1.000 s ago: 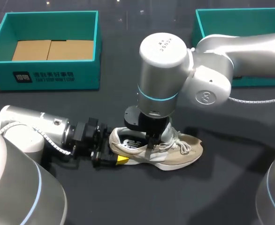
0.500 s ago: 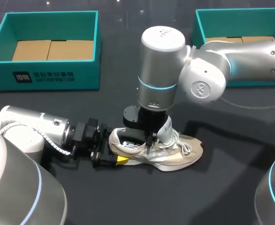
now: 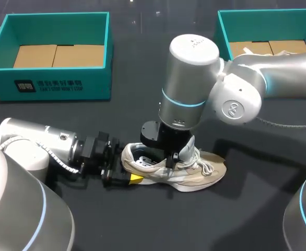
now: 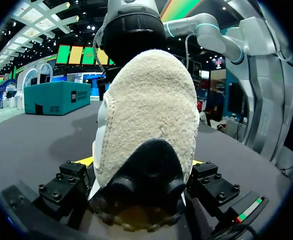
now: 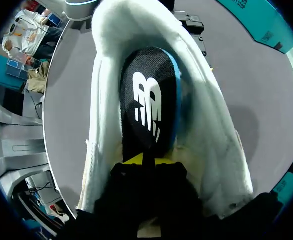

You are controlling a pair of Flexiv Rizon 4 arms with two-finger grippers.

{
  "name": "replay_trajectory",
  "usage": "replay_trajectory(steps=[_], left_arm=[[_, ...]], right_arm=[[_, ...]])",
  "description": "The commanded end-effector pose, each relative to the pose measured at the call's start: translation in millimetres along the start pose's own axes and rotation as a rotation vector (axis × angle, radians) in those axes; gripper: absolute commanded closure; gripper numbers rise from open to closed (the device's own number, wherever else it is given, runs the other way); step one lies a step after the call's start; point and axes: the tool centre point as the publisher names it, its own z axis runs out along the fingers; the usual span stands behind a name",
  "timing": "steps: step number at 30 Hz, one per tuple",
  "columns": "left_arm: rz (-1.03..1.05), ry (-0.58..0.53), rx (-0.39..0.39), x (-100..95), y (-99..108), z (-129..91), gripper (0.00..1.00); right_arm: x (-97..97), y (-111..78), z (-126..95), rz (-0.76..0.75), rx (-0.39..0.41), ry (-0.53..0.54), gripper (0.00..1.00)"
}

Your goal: Take the shoe out of the shoebox, open the shoe tongue, remove and reinsert the insole, then place the shoe into the shoebox

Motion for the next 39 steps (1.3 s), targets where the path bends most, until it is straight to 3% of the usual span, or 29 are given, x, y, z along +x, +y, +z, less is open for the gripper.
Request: replay_trajectory(steps=[1,4,9,22,33,39], left_arm=[[-0.002,-0.002,-0.001,-2.1,2.6,0.1,1.0],[-0.002,-0.002,-0.001,-2.1,2.6,0.1,1.0],[-0.002,-0.002,-0.001,-2.1,2.6,0.1,1.0],[-0.002,-0.002,-0.001,-2.1,2.6,0.1,1.0],[-0.002,-0.002,-0.001,-2.1,2.6,0.1,1.0],[-0.002,-0.002,-0.001,-2.1,2.6,0.1,1.0]], right_arm=[[20.1,-36.6,-4.4,-0.037,-0.165,-0.044,1.0],[19.1,-40.6,-14.7,-0.097,-0.238,-0.07,1.0],[15.3,-37.0,-28.2,-0.187,-0.292,-0.082,1.0],[2.8,-14.9,-55.7,-0.373,-0.337,-0.085,1.0],[3.1,28.8,-67.4,-0.481,-0.304,-0.061,1.0],[-0.1,43.3,-67.6,-0.52,-0.289,-0.037,1.0]])
